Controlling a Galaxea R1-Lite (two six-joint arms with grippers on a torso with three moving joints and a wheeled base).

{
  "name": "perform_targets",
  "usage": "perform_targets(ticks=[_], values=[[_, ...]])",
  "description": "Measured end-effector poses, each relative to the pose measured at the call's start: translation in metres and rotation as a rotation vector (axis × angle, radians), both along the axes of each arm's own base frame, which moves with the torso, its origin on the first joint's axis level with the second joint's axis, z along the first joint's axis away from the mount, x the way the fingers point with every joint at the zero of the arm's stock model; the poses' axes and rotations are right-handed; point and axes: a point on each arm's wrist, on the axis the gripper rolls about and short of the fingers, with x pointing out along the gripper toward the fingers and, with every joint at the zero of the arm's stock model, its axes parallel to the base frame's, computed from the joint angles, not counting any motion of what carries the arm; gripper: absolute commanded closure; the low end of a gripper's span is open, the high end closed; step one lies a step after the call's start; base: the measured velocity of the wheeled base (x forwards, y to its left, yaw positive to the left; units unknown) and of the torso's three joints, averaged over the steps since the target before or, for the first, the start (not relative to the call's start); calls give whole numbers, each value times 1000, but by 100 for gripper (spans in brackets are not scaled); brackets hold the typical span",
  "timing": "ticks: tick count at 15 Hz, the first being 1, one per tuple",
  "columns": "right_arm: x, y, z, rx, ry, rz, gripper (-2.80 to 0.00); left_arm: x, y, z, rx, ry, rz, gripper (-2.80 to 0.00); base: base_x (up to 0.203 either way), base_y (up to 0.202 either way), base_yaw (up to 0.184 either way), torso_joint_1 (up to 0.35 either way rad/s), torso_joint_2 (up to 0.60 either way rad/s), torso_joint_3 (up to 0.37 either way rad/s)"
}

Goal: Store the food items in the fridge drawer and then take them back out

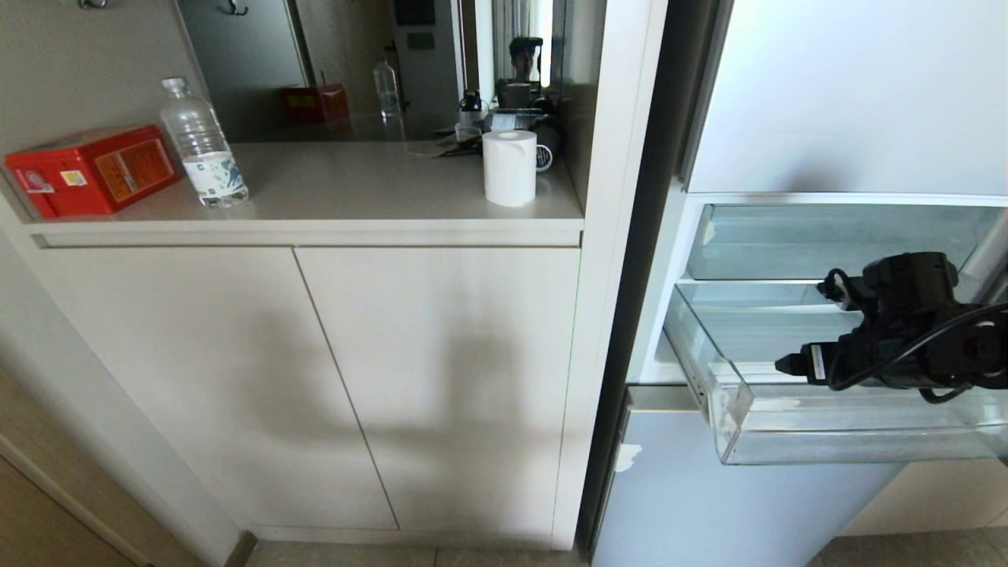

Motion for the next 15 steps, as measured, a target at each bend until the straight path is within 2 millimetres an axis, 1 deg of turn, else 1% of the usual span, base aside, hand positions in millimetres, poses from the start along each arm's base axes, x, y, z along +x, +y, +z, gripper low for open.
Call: perform_targets(ticks=[2, 5, 8, 11, 13, 15], values=[[-3, -5, 5, 5, -4, -18, -280, 0, 0, 0, 0, 0, 0, 0, 0, 0, 0, 0, 0, 0], [4, -14, 14, 26, -63, -49, -280, 0, 0, 0, 0, 0, 0, 0, 0, 0, 0, 0, 0, 0], [5, -25, 14, 39, -63, -69, -280, 0, 0, 0, 0, 0, 0, 0, 0, 0, 0, 0, 0, 0], [1, -43, 14, 66, -46, -92, -280, 0, 0, 0, 0, 0, 0, 0, 0, 0, 0, 0, 0, 0], [-3, -55, 11, 99, -10, -92, -280, 0, 0, 0, 0, 0, 0, 0, 0, 0, 0, 0, 0, 0], [-9, -61, 11, 117, 16, -99, -280, 0, 0, 0, 0, 0, 0, 0, 0, 0, 0, 0, 0, 0]])
